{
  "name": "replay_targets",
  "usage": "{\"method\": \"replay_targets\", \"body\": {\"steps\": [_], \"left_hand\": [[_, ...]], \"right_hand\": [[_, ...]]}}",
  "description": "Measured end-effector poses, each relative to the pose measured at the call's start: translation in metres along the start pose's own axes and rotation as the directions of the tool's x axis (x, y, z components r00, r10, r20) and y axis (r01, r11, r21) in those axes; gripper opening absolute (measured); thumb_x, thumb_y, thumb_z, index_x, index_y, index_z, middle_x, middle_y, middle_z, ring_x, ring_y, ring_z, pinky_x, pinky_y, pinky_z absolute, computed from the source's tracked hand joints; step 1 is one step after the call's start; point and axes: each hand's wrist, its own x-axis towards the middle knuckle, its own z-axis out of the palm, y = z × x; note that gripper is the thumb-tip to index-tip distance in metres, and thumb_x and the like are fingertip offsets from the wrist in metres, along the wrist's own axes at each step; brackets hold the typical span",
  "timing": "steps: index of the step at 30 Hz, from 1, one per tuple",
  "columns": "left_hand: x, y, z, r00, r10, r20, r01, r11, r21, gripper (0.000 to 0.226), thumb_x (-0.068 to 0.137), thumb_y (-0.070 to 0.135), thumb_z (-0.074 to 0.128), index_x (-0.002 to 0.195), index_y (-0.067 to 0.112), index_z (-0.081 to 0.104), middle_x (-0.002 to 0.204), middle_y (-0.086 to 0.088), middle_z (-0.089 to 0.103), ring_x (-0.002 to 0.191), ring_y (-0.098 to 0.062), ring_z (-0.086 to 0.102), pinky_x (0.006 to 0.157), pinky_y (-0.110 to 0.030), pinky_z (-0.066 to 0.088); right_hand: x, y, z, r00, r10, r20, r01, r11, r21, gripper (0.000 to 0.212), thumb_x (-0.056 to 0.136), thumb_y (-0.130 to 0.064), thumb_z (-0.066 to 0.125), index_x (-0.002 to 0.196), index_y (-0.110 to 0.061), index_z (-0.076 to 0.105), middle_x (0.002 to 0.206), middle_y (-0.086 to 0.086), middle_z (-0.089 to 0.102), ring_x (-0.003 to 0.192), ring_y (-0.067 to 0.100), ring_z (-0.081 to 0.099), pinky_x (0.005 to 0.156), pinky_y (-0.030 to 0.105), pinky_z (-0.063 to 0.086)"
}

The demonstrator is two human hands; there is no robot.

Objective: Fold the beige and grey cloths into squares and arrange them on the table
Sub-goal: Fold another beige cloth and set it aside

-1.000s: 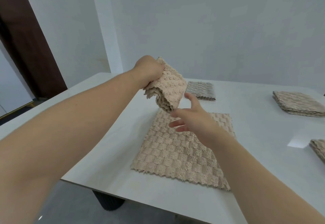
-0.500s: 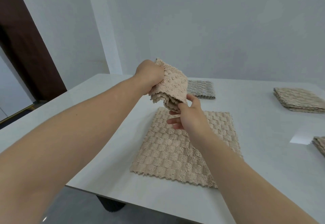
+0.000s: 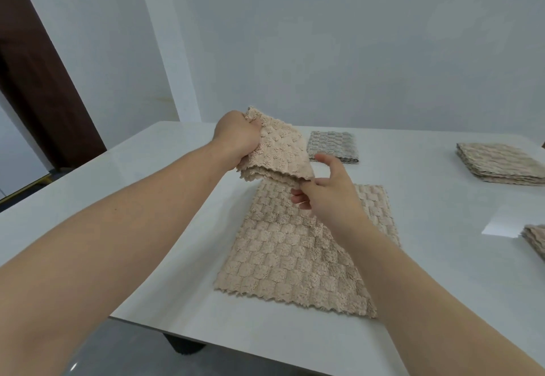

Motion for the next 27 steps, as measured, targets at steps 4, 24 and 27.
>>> {"method": "replay_targets", "body": {"steps": [4, 24, 27], "left_hand": [[-0.005, -0.002, -0.002, 0.994, 0.101, 0.029, -0.099, 0.992, -0.073, 0.031, 0.101, 0.041, 0.054, 0.106, 0.012, 0.063, 0.101, -0.003, 0.068, 0.096, -0.023, 0.065, 0.087, -0.042, 0.055], [-0.031, -0.063, -0.01, 0.988, 0.107, -0.107, -0.106, 0.994, 0.012, 0.027, 0.105, 0.04, 0.047, 0.103, 0.014, 0.054, 0.085, 0.006, 0.059, 0.077, -0.01, 0.056, 0.062, -0.024, 0.038], [-0.046, -0.073, -0.018, 0.986, 0.099, -0.132, -0.08, 0.986, 0.144, 0.03, 0.107, 0.04, 0.04, 0.103, 0.012, 0.049, 0.084, 0.0, 0.058, 0.073, -0.011, 0.054, 0.059, -0.031, 0.036]], "right_hand": [[0.006, -0.004, -0.009, 0.972, 0.213, 0.095, -0.231, 0.931, 0.282, 0.06, 0.089, -0.003, 0.044, 0.145, -0.024, 0.04, 0.107, 0.013, 0.074, 0.09, 0.037, 0.076, 0.086, 0.054, 0.06], [0.055, -0.007, 0.055, 0.986, -0.147, -0.081, 0.103, 0.911, -0.399, 0.051, 0.107, -0.054, 0.021, 0.105, -0.011, 0.049, 0.083, 0.009, 0.065, 0.069, 0.024, 0.063, 0.06, 0.035, 0.049], [0.046, -0.014, 0.058, 0.982, -0.19, -0.005, 0.166, 0.873, -0.459, 0.042, 0.11, -0.045, 0.024, 0.112, -0.01, 0.047, 0.079, -0.002, 0.052, 0.067, 0.008, 0.047, 0.052, 0.027, 0.032]]}}
